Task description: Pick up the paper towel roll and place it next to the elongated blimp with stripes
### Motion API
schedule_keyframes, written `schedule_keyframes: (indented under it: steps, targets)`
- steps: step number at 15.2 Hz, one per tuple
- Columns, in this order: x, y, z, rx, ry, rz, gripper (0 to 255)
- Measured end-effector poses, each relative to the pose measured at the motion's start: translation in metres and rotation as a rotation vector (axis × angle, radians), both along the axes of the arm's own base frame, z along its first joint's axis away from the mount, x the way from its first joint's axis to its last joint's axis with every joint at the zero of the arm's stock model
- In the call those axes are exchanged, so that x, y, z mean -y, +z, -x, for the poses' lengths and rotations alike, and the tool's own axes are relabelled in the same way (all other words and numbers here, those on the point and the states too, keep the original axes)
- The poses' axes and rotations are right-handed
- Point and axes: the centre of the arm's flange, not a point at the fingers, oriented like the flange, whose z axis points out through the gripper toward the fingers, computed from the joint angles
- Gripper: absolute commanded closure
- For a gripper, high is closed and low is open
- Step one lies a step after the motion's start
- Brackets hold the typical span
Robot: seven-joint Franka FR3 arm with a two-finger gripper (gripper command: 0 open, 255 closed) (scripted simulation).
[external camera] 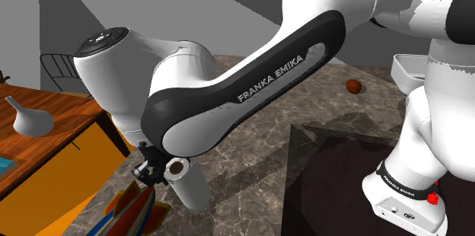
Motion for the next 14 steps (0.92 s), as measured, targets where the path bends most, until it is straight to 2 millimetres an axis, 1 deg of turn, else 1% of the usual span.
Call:
schedule_keyframes:
  steps: [1, 2, 8, 9, 12, 14]
  targets:
    - [0.000, 0.000, 0.000, 0.000, 0.000, 0.000, 255]
    - [0.000, 0.000, 0.000, 0.000, 0.000, 0.000, 0]
    - [0.000, 0.000, 0.000, 0.000, 0.000, 0.000, 0]
    - [0.000, 0.006, 0.000, 0.000, 0.000, 0.000, 0]
    - [-0.003, 0.040, 0.005, 0.001, 0.000, -0.001, 0]
    - [-0.002, 0.047, 0.004, 0.001, 0.000, -0.001, 0]
